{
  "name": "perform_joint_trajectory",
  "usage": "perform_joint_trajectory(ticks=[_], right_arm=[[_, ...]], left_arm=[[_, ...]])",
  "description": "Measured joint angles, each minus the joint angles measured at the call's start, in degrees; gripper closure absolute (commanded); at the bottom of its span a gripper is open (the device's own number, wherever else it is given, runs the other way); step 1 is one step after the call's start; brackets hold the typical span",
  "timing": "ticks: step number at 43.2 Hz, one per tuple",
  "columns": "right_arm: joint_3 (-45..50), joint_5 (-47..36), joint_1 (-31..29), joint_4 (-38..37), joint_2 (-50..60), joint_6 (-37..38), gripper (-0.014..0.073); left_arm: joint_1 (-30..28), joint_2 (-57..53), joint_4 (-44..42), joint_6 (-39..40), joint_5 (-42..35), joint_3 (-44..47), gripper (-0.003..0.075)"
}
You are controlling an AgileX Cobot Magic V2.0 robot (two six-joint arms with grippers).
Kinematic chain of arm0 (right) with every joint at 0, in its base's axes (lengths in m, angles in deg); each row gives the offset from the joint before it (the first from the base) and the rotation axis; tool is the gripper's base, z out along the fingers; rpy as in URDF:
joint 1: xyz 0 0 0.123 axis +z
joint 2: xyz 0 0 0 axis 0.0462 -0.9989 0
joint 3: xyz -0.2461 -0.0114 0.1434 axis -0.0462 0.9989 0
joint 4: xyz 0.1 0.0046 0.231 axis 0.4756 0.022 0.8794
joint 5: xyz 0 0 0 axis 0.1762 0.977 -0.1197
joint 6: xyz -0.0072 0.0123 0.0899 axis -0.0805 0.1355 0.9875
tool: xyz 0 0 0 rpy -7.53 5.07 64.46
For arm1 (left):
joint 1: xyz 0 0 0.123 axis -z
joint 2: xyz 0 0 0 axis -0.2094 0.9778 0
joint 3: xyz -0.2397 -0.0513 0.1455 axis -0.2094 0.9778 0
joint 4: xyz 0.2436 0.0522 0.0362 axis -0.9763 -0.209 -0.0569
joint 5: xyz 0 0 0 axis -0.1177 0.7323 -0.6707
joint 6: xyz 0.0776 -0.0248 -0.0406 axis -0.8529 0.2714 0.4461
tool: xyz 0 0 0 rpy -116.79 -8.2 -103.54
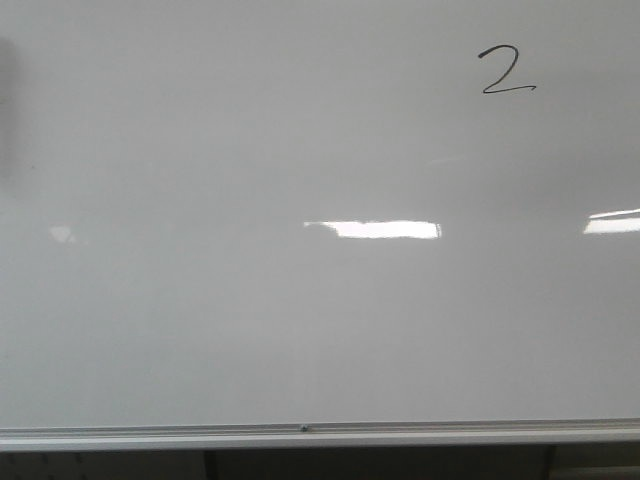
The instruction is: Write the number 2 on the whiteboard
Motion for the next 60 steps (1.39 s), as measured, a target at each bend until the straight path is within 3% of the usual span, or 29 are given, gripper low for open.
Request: perform_joint_trajectory(ticks=[12,22,32,60], right_arm=[[0.0,0.0,0.0,0.0,0.0,0.1,0.0659],[0.0,0.0,0.0,0.0,0.0,0.1,0.0659],[0.0,0.0,0.0,0.0,0.0,0.1,0.0659],[0.0,0.2,0.0,0.0,0.1,0.0,0.0659]], left_arm=[[0.0,-18.2,-0.9,0.0,-20.8,25.3,0.0741],[-1.3,-25.9,0.2,0.0,-30.6,36.2,0.0741],[-2.2,-26.4,0.5,0.0,-36.8,36.7,0.0741],[-2.2,-26.4,0.2,0.0,-37.1,36.7,0.0741]])
